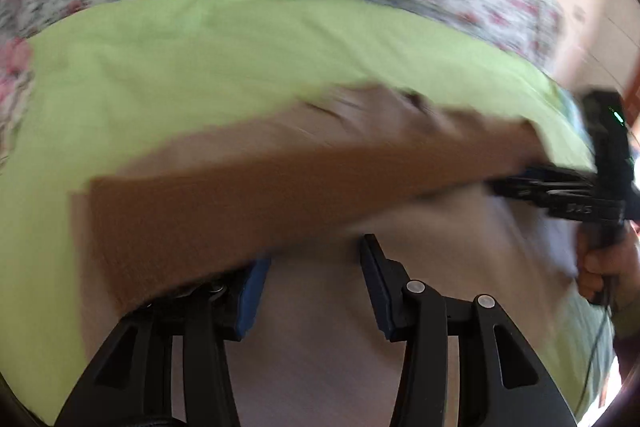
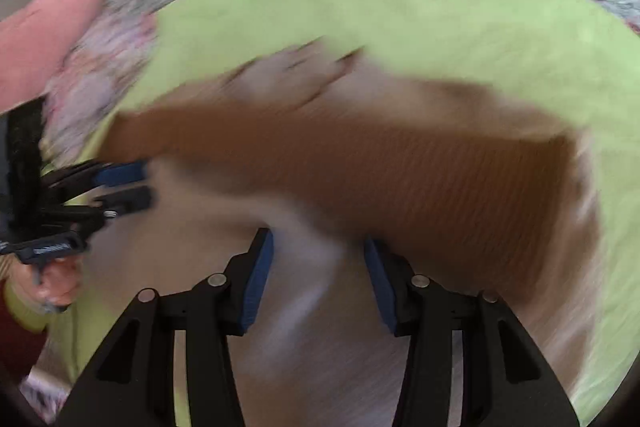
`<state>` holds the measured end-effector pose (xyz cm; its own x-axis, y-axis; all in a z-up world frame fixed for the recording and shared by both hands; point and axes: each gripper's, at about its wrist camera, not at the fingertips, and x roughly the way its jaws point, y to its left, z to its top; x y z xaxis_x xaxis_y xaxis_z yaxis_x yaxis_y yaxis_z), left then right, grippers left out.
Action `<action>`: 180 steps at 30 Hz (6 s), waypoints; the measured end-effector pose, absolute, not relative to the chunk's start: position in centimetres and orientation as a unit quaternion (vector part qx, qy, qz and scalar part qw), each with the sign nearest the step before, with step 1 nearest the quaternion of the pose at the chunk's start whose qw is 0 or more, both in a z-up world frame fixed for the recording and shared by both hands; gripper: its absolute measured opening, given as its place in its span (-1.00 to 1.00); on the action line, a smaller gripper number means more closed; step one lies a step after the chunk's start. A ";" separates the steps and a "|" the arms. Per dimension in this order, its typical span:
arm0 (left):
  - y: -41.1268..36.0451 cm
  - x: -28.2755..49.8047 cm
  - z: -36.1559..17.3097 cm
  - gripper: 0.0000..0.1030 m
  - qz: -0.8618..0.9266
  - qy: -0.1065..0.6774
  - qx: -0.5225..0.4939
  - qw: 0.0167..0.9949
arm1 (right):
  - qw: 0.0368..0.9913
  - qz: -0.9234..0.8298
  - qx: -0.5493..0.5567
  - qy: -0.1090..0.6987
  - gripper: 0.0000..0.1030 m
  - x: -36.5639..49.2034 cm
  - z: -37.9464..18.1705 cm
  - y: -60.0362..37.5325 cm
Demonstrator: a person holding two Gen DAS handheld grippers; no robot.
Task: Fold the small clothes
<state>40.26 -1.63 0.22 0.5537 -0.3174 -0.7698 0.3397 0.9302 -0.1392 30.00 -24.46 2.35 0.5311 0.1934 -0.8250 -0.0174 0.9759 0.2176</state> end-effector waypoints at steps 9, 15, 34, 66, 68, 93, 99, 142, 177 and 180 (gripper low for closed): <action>6.0 41.8 0.2 -0.09 -0.084 0.416 -0.113 0.898 | 0.892 -0.041 0.223 0.391 0.02 27.3 3.6 -30.8; 6.6 35.8 0.4 -0.07 -0.079 0.412 -0.133 0.898 | 0.887 -0.021 0.251 0.387 0.05 21.7 3.7 -29.6; 6.9 18.3 -1.9 0.03 -0.116 0.443 -0.224 0.861 | 0.881 0.028 0.276 0.382 0.15 10.2 2.8 -23.6; 9.7 24.5 -4.0 -0.74 -0.045 0.387 -0.354 0.850 | 0.876 0.047 0.292 0.382 0.23 8.0 2.8 -22.6; 8.8 24.9 -2.8 -0.81 -0.043 0.378 -0.325 0.866 | 0.878 0.048 0.290 0.378 0.23 8.5 3.1 -23.0; -12.2 28.0 2.4 -0.88 -0.273 0.372 -0.135 0.877 | 0.782 0.230 0.375 0.441 0.28 25.3 1.3 -28.2; -12.2 27.4 2.6 -0.88 -0.269 0.373 -0.115 0.880 | 0.768 0.260 0.392 0.434 0.00 30.8 1.0 -26.1; -17.1 23.6 3.5 0.27 -0.338 0.409 -0.099 0.841 | 0.873 0.048 0.243 0.421 0.30 19.5 4.3 -37.7; -6.7 31.5 2.4 -0.06 -0.319 0.458 -0.195 0.806 | 0.818 0.128 0.342 0.444 -0.37 20.8 2.6 -32.2; -2.9 27.5 4.4 -0.06 -0.311 0.444 -0.178 0.821 | 0.814 0.165 0.348 0.434 -0.37 19.5 2.7 -28.7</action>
